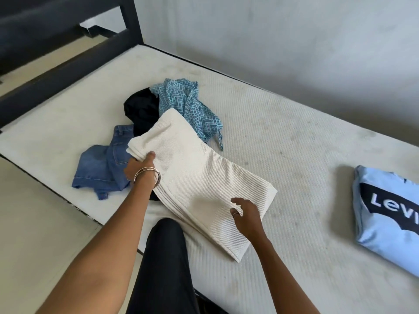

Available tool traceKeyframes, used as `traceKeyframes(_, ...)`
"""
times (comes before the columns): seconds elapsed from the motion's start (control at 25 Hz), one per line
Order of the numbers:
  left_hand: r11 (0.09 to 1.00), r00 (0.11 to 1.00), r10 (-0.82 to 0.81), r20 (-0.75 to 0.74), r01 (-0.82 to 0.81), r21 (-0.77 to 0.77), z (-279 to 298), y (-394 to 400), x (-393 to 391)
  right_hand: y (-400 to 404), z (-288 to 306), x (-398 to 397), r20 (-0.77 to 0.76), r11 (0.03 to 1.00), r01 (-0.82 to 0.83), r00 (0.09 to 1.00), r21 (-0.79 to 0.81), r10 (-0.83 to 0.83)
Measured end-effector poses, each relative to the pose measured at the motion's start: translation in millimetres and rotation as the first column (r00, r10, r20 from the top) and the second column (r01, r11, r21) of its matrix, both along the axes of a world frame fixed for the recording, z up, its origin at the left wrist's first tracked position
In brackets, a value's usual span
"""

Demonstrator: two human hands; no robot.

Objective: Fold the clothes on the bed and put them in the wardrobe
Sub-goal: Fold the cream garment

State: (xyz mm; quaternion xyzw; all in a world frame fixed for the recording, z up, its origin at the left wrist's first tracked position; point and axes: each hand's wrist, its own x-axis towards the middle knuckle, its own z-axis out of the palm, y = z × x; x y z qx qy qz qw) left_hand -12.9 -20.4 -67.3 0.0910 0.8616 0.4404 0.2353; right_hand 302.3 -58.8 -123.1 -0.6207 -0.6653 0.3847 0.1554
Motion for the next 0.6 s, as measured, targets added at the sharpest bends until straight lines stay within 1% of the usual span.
traceKeyframes(0.04,1.000,0.999,0.008,-0.052,-0.008,-0.005,5,1,7,0,5,4,-0.021,1.000,0.008,1.000,0.022,-0.008)
traceKeyframes(0.12,0.998,0.992,0.012,-0.126,-0.020,-0.062,19,7,18,2,18,13,-0.054,0.998,0.047,0.998,0.048,-0.044)
traceKeyframes(0.2,0.989,0.992,0.025,-0.126,-0.042,-0.140,38,13,34,2,29,22,-0.087,0.994,0.094,0.992,0.053,-0.089)
traceKeyframes(0.28,0.982,0.990,-0.020,-0.141,-0.007,-0.188,54,20,51,1,39,30,-0.125,0.990,0.125,0.985,0.058,-0.117)
traceKeyframes(0.32,0.988,0.984,-0.086,-0.156,0.064,-0.142,64,23,64,2,46,35,-0.148,0.987,0.149,0.979,0.057,-0.139)
traceKeyframes(0.36,0.983,0.969,-0.183,-0.169,0.178,-0.044,72,27,78,3,54,40,-0.180,0.982,0.182,0.969,0.054,-0.170)
traceKeyframes(0.4,0.942,0.932,-0.302,-0.198,0.324,0.086,81,30,94,6,64,46,-0.214,0.974,0.218,0.956,0.056,-0.202)
traceKeyframes(0.48,0.770,0.817,-0.516,-0.257,0.575,0.279,104,30,125,16,86,57,-0.287,0.961,0.268,0.927,0.064,-0.240)
traceKeyframes(0.52,0.667,0.762,-0.595,-0.257,0.646,0.372,121,30,144,24,100,68,-0.333,0.953,0.293,0.908,0.074,-0.254)
traceKeyframes(0.6,0.504,0.670,-0.717,-0.195,0.690,0.520,156,34,175,43,130,88,-0.443,0.935,0.345,0.853,0.085,-0.275)
